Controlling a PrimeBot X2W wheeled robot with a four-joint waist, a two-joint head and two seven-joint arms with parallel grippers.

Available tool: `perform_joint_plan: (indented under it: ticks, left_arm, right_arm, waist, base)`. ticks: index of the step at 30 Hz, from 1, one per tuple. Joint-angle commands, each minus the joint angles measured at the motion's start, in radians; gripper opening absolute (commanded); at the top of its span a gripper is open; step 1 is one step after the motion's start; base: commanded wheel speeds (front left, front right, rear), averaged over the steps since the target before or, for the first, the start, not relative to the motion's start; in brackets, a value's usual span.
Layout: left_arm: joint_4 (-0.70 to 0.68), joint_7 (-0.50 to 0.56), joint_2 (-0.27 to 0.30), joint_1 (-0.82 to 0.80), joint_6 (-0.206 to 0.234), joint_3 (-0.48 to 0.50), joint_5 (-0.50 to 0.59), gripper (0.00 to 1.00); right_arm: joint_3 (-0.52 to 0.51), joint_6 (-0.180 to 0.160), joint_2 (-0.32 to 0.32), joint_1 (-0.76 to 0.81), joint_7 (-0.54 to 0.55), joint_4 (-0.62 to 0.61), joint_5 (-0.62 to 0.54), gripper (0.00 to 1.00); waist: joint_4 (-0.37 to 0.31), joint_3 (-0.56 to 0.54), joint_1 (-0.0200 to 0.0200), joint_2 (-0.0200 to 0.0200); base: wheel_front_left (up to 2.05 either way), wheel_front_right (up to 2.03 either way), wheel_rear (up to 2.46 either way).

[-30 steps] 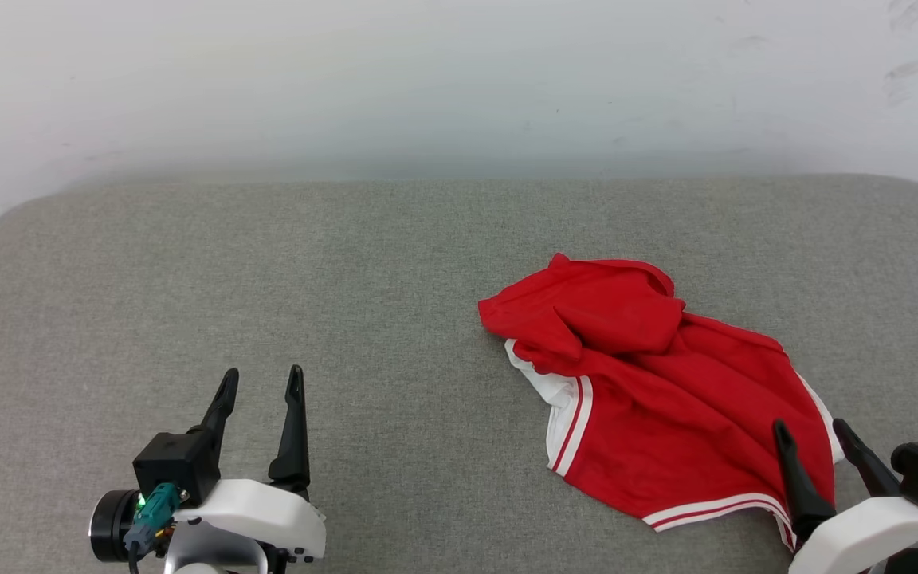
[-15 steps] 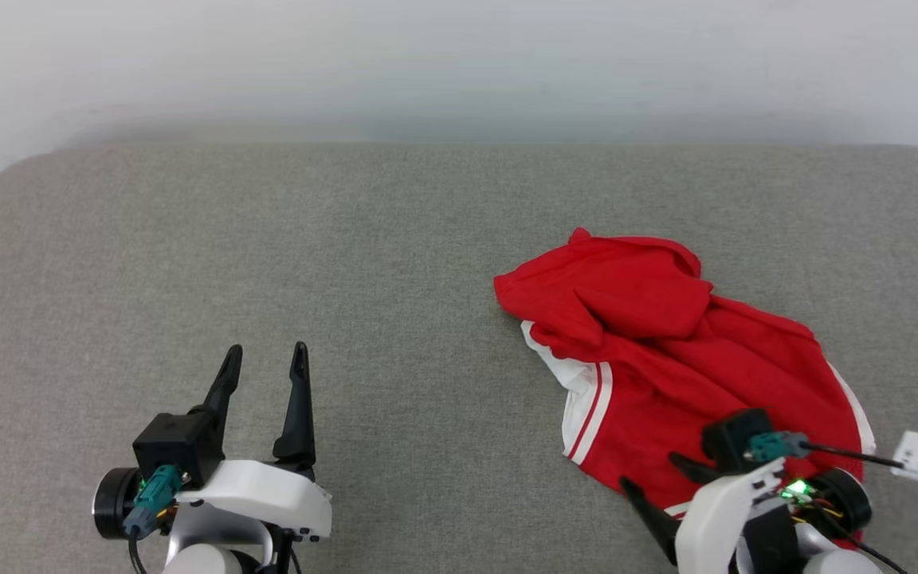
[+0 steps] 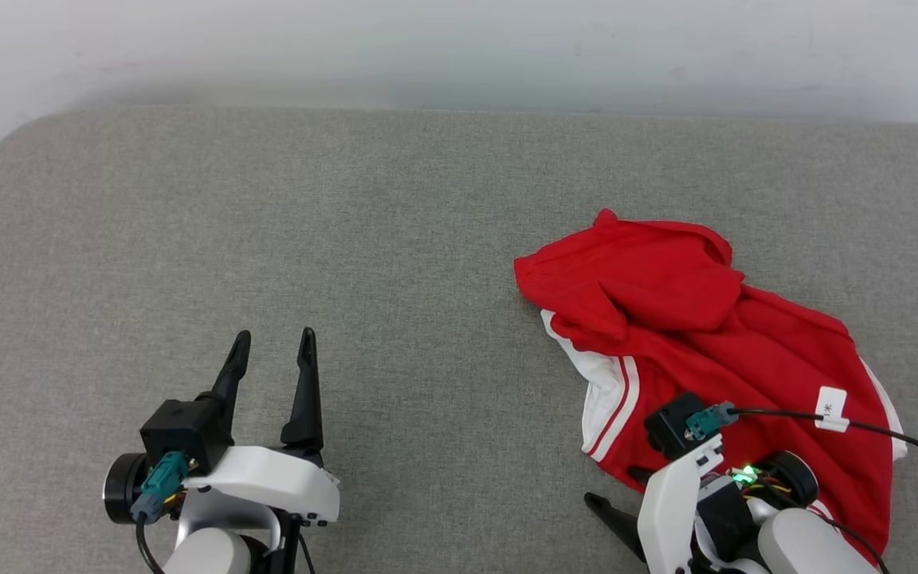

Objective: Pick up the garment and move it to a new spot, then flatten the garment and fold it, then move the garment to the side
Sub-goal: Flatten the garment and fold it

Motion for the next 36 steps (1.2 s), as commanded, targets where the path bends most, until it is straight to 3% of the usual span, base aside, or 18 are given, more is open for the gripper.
perform_joint_plan:
  ticks: [1, 2, 3, 7, 14, 24, 29, 35, 36]
  left_arm:
    - [0.004, -0.008, -0.004, -0.009, -0.003, 0.002, -0.002, 1.00]
    - [0.007, -0.007, -0.005, -0.011, -0.005, 0.002, -0.002, 1.00]
    - [0.009, -0.009, -0.006, -0.012, -0.005, 0.003, -0.002, 1.00]
    - [0.017, -0.013, -0.005, -0.002, -0.005, 0.005, -0.004, 1.00]
    - [0.025, -0.013, 0.001, 0.012, -0.007, 0.001, -0.007, 1.00]
    - [0.014, 0.009, 0.017, 0.024, 0.000, -0.012, -0.002, 1.00]
    - [0.006, 0.015, 0.012, 0.028, 0.001, -0.025, -0.003, 1.00]
    - [0.013, 0.009, 0.006, 0.033, 0.001, -0.023, -0.010, 1.00]
    - [0.017, 0.009, 0.005, 0.034, 0.001, -0.023, -0.013, 1.00]
  right_arm:
    - [0.025, -0.001, 0.004, 0.015, 0.027, 0.057, 0.014, 1.00]
    - [0.034, -0.001, 0.005, 0.013, 0.037, 0.077, 0.021, 0.42]
    - [0.040, -0.001, 0.007, 0.012, 0.039, 0.092, 0.032, 0.00]
    - [0.073, 0.001, 0.028, -0.007, 0.023, 0.095, 0.064, 0.00]
    - [0.146, 0.000, 0.058, -0.083, -0.058, -0.058, 0.118, 0.00]
    - [0.400, -0.001, 0.103, -0.107, -0.095, -0.274, 0.215, 0.00]
    - [0.524, -0.001, 0.058, -0.067, -0.022, -0.273, 0.293, 0.00]
    - [0.510, -0.001, 0.020, -0.020, -0.026, -0.196, 0.315, 0.00]
    - [0.496, -0.001, 0.020, -0.013, -0.047, -0.187, 0.314, 0.19]
  waist:
    - [0.000, 0.000, 0.0000, 0.0000]
    - [0.000, -0.001, 0.0000, 0.0000]
    - [-0.001, -0.001, 0.0000, 0.0000]
    - [-0.008, -0.012, 0.0000, 0.0000]
    - [-0.022, -0.041, 0.0000, 0.0000]
    - [-0.025, -0.081, 0.0000, 0.0000]
    - [-0.013, -0.081, 0.0000, 0.0000]
    - [-0.004, -0.070, 0.0000, 0.0000]
    - [-0.003, -0.068, 0.0000, 0.0000]
  base:
    - [0.00, 0.00, 0.00]
    - [0.00, 0.00, 0.00]
    - [0.00, 0.00, 0.00]
    - [0.00, 0.00, 0.00]
    - [0.00, 0.00, 0.00]
    - [0.00, 0.00, 0.00]
    - [0.00, 0.00, 0.00]
    - [0.00, 0.00, 0.00]
    - [0.00, 0.00, 0.00]
